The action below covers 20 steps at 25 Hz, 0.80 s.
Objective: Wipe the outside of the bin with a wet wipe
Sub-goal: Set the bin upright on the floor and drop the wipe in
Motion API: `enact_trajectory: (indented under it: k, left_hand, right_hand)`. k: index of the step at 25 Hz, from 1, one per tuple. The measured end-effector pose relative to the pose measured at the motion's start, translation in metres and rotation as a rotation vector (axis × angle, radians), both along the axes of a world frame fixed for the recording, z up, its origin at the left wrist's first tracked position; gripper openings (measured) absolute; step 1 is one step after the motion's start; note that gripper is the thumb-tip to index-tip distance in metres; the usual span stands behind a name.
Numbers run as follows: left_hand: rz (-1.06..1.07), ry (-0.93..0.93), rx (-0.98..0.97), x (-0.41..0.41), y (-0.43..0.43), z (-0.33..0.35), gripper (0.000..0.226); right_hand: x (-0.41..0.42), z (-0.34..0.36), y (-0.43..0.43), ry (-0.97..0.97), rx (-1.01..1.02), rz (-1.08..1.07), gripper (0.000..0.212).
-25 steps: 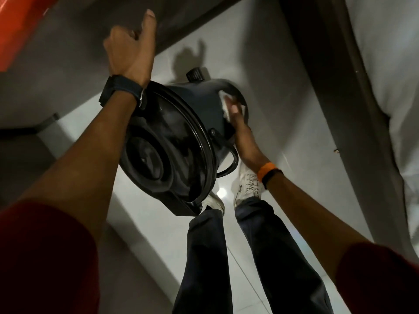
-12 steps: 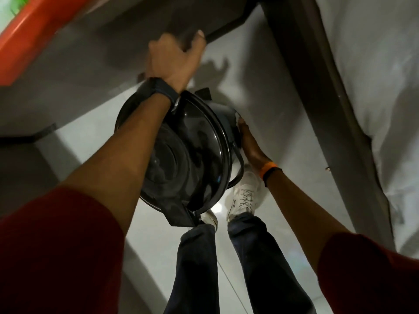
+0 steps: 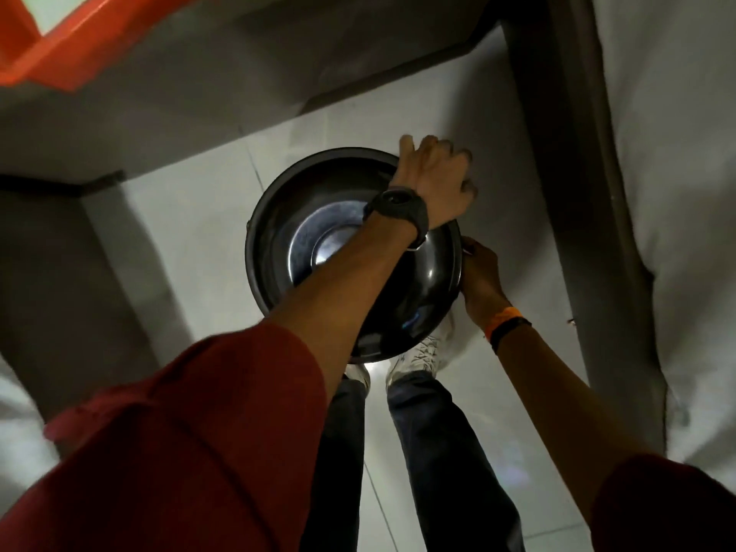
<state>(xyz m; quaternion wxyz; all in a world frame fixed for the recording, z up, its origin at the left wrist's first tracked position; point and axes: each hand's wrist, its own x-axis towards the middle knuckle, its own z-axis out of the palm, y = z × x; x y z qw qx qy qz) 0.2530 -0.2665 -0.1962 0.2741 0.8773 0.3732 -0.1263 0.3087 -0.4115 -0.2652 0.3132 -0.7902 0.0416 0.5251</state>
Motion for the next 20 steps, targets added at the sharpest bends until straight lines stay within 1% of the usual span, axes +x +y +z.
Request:
enact_trajectory:
  k: [1, 2, 3, 4, 5, 6, 7, 8, 9, 10, 11, 12, 13, 15, 16, 18, 19, 20]
  left_hand:
    - [0.07, -0.058, 0.079, -0.017, -0.006, 0.003, 0.023]
    - [0.21, -0.13, 0.166, -0.039, -0.015, 0.009, 0.028]
    - [0.41, -0.191, 0.241, -0.064, -0.028, 0.014, 0.034]
    - [0.634, -0.191, 0.297, -0.091, -0.042, 0.018, 0.041]
    - [0.849, -0.123, 0.292, -0.118, -0.057, 0.021, 0.051]
    - [1.05, -0.035, 0.204, -0.141, -0.073, 0.022, 0.065]
    - [1.229, 0.016, 0.047, -0.156, -0.084, 0.021, 0.08]
    - [1.366, 0.007, -0.127, -0.163, -0.091, 0.018, 0.091]
    - [1.428, -0.021, -0.246, -0.165, -0.094, 0.013, 0.098]
    - [1.411, -0.043, -0.286, -0.164, -0.092, 0.011, 0.101]
    - [1.348, -0.05, -0.27, -0.165, -0.086, 0.01, 0.101]
    - [1.26, -0.044, -0.228, -0.169, -0.074, 0.009, 0.101]
    - [1.15, -0.032, -0.192, -0.173, -0.056, 0.007, 0.099]
    - [0.858, -0.043, -0.148, -0.179, -0.003, 0.004, 0.097]
    - [0.665, -0.069, -0.114, -0.179, 0.025, 0.006, 0.096]
    - [0.231, -0.097, 0.029, -0.169, 0.064, 0.014, 0.092]
    - [0.113, -0.096, 0.101, -0.163, 0.07, 0.016, 0.09]
    - [0.133, -0.084, 0.157, -0.165, 0.069, 0.019, 0.088]
  right_hand:
    - [0.001, 0.002, 0.004, -0.043, -0.02, 0.026, 0.027]
    - [0.002, 0.008, 0.009, -0.123, -0.036, 0.029, 0.028]
    - [0.005, 0.014, 0.016, -0.222, -0.025, 0.02, 0.026]
    - [0.008, 0.022, 0.025, -0.327, 0.028, 0.013, 0.021]
    - [0.01, 0.03, 0.038, -0.418, 0.109, 0.015, 0.017]
    - [0.01, 0.039, 0.052, -0.471, 0.197, 0.05, 0.015]
    - [0.007, 0.047, 0.069, -0.49, 0.277, 0.119, 0.015]
    - [0.003, 0.053, 0.084, -0.479, 0.339, 0.223, 0.015]
    - [-0.003, 0.057, 0.096, -0.458, 0.36, 0.336, 0.021]
    - [-0.008, 0.058, 0.103, -0.46, 0.343, 0.426, 0.031]
    - [-0.013, 0.058, 0.104, -0.479, 0.304, 0.453, 0.038]
    - [-0.017, 0.06, 0.1, -0.493, 0.26, 0.402, 0.039]
    - [-0.02, 0.062, 0.089, -0.484, 0.233, 0.298, 0.034]
    - [-0.034, 0.067, 0.054, -0.397, 0.199, 0.079, 0.023]
    - [-0.047, 0.072, 0.031, -0.351, 0.18, 0.034, 0.023]
    - [-0.072, 0.087, -0.011, -0.316, 0.103, 0.109, 0.023]
    - [-0.077, 0.095, -0.023, -0.338, 0.042, 0.158, 0.023]
    - [-0.079, 0.099, -0.029, -0.387, -0.02, 0.161, 0.021]
